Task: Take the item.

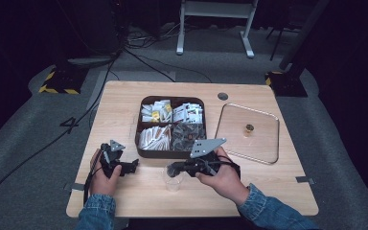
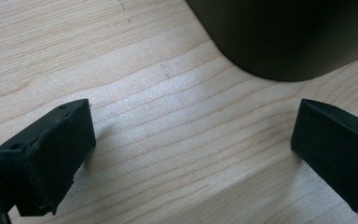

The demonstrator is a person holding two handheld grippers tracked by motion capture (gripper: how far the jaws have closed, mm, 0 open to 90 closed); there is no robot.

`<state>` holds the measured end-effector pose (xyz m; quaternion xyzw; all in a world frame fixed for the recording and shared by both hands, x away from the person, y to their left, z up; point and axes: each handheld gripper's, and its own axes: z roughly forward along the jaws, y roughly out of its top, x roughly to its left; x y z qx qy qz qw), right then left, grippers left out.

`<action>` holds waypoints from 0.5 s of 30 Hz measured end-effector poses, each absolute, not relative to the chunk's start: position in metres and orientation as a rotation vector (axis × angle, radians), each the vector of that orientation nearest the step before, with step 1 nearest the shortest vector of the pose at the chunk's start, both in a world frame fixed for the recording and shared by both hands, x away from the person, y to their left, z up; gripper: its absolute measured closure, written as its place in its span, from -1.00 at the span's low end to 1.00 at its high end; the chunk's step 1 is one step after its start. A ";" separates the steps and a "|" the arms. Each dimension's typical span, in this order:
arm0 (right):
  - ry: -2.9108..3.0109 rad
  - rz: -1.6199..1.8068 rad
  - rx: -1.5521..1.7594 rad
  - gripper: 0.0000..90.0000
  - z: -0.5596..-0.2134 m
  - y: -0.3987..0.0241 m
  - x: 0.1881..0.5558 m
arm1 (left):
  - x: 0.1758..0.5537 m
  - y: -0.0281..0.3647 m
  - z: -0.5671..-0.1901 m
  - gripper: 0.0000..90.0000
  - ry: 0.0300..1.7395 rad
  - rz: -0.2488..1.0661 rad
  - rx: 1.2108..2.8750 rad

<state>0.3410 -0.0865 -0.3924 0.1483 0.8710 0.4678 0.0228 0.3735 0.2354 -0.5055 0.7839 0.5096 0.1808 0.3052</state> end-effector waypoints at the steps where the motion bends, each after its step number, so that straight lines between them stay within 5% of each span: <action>1: 2.697 1.449 0.459 1.00 -0.392 -0.087 0.341 | 0.373 0.235 -0.505 -1.00 1.349 0.478 2.075; 5: 2.708 1.426 0.459 1.00 -0.398 -0.086 0.340 | 0.374 0.235 -0.505 -1.00 1.349 0.479 2.075; 15: 2.685 1.456 0.519 0.52 -0.412 -0.088 0.340 | 0.373 0.235 -0.506 -1.00 1.351 0.481 2.074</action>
